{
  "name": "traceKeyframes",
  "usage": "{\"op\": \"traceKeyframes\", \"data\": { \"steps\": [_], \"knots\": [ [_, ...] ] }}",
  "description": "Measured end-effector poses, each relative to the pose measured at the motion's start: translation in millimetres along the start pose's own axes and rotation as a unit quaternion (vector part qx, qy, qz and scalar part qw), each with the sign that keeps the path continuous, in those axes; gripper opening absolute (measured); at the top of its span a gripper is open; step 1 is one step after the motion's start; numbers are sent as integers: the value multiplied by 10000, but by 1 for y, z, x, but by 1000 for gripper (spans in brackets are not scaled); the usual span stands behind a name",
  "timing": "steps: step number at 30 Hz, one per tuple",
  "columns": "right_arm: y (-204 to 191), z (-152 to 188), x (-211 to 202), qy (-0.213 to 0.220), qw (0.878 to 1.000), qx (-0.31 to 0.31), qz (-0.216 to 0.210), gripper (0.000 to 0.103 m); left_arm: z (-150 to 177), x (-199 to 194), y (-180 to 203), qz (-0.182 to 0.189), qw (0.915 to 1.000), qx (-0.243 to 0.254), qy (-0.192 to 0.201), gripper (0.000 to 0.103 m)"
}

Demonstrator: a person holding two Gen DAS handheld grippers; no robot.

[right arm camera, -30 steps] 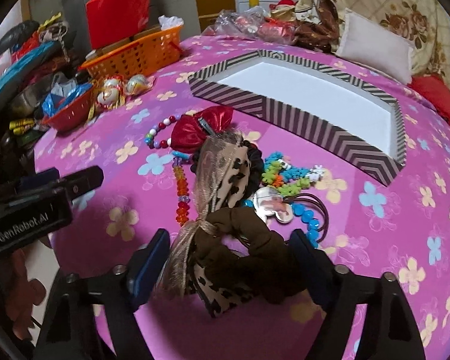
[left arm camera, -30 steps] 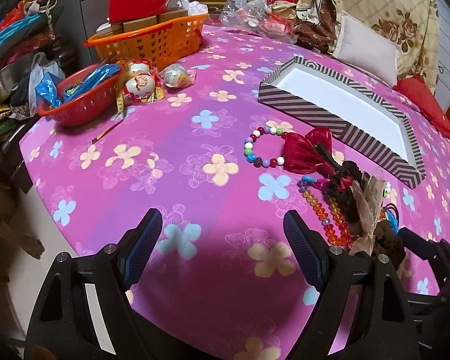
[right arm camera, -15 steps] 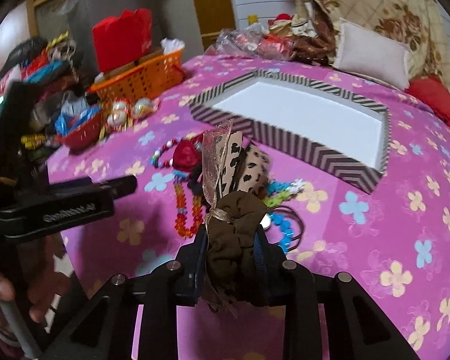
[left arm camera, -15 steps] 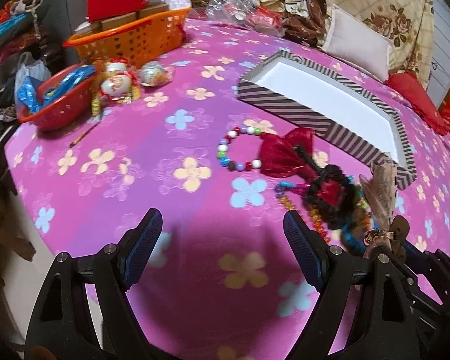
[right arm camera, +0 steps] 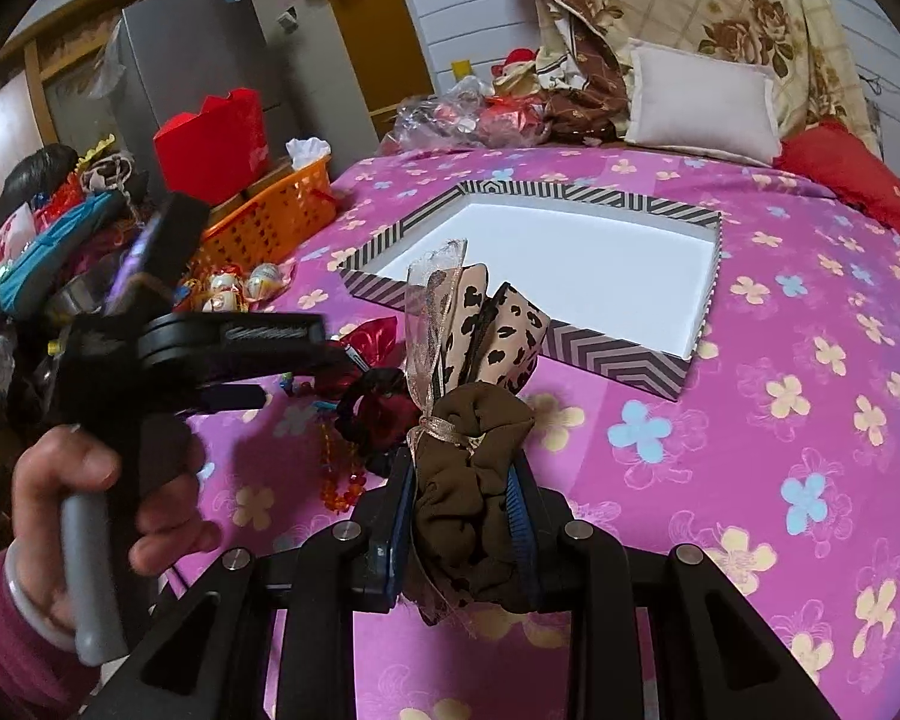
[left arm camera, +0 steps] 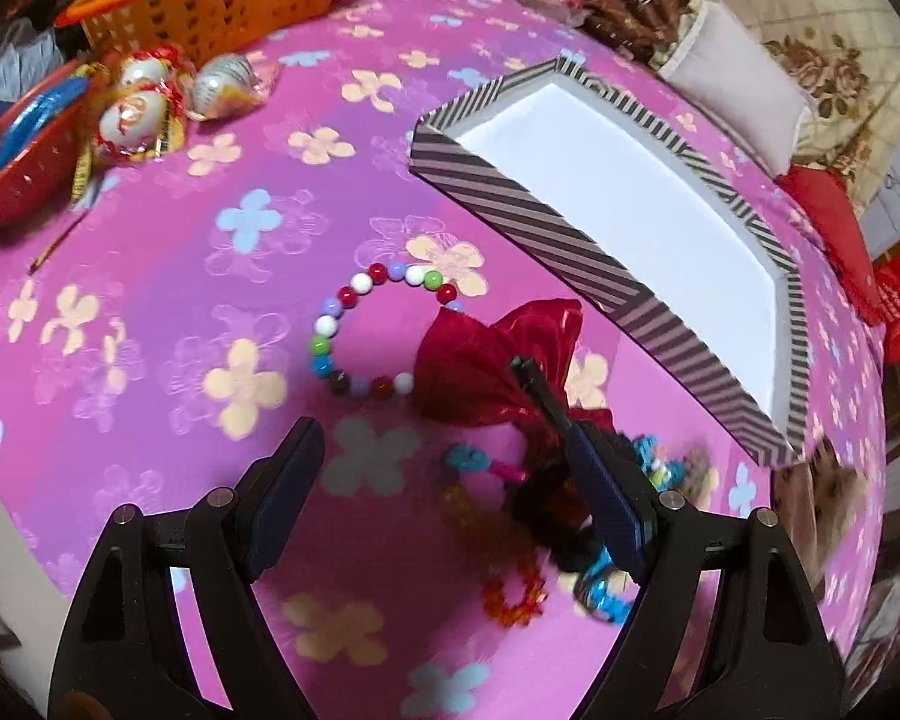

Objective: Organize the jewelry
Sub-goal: 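Grasp the red satin bow clip with the left tool while the right tool holds the scrunchies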

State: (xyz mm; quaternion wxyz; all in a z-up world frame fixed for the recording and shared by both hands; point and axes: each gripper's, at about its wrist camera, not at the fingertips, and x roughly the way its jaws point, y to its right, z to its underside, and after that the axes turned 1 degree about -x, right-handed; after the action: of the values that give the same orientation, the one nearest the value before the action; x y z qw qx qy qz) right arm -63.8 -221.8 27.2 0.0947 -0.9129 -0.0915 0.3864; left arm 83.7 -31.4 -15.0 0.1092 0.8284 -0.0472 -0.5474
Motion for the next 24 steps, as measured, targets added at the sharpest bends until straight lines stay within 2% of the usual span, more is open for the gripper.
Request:
{"op": "traceKeyframes", "data": {
  "steps": [4,10,13,16,17,21,24],
  "knots": [
    [3,2,0,-8,10000,20,-80,28,-6,16,9,-25,9998,-57,-180,83],
    [11,2,3,-49,9998,112,-134,28,-10,28,22,7,9998,0,-214,80],
    [11,3,5,-81,9998,127,-136,28,-13,31,29,-53,9998,160,-145,67],
    [12,3,7,-99,9998,126,-139,28,-16,33,33,-15,9994,318,-129,41],
    [12,3,7,-98,9998,125,-138,28,-16,34,33,120,9991,344,-197,26],
    [11,4,6,-79,9998,120,-134,28,-18,23,31,294,9986,433,-66,17],
    [11,4,5,-42,9999,102,-128,28,-19,4,27,492,9975,500,59,15]
  ]
}}
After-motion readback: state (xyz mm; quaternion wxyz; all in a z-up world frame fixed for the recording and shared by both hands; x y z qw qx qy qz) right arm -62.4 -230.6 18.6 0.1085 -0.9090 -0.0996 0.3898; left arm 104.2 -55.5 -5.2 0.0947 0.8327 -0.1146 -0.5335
